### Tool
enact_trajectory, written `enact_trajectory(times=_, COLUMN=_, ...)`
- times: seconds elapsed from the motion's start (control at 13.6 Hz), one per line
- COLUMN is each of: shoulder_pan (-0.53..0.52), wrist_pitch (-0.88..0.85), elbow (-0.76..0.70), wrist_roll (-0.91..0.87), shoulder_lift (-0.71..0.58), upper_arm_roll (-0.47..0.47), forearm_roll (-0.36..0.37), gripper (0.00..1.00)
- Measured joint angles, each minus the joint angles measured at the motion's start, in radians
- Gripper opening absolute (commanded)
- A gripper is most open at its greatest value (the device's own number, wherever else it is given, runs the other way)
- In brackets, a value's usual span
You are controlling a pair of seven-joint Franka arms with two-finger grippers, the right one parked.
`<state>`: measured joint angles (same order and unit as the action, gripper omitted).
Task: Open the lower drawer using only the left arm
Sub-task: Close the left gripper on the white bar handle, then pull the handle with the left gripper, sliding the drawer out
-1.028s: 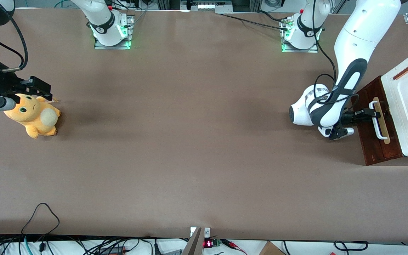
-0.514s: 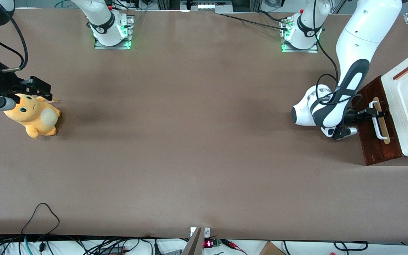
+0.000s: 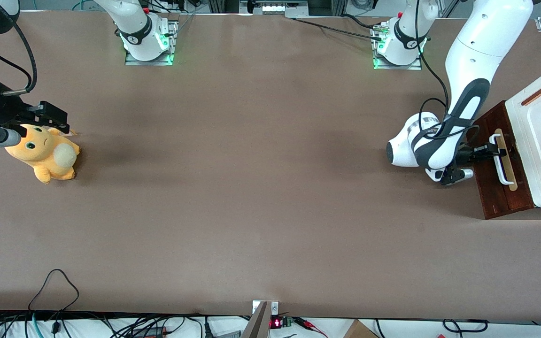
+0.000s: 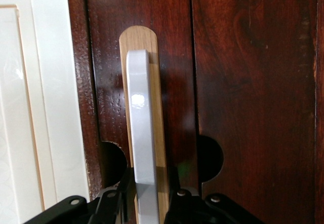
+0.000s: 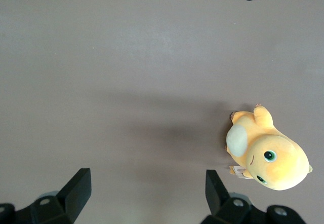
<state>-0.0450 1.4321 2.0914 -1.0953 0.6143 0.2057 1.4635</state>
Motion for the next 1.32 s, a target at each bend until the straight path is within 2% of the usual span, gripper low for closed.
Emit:
enact_trajectory(times=0.22, shoulder_pan=0.000, wrist_pitch=0.000, elbow=0.001, wrist_roll=0.000, shoulder_lift=0.001, upper_arm_roll=-0.005, forearm_roll=0.000, gripper=0.32)
enact_trajectory(times=0.73, shoulder_pan=0.002, wrist_pitch=-0.014, elbow=0.001, wrist_roll=-0.018, shoulder_lift=0.002, upper_arm_roll=-0.007, forearm_roll=0.006, gripper=0.00)
enact_trajectory(times=1.32, shoulder_pan=0.024, wrist_pitch=-0.025, elbow=0.004, wrist_roll=-0.025, shoulder_lift=0.007, upper_arm_roll=-0.006, forearm_roll=0.007, gripper=0.00)
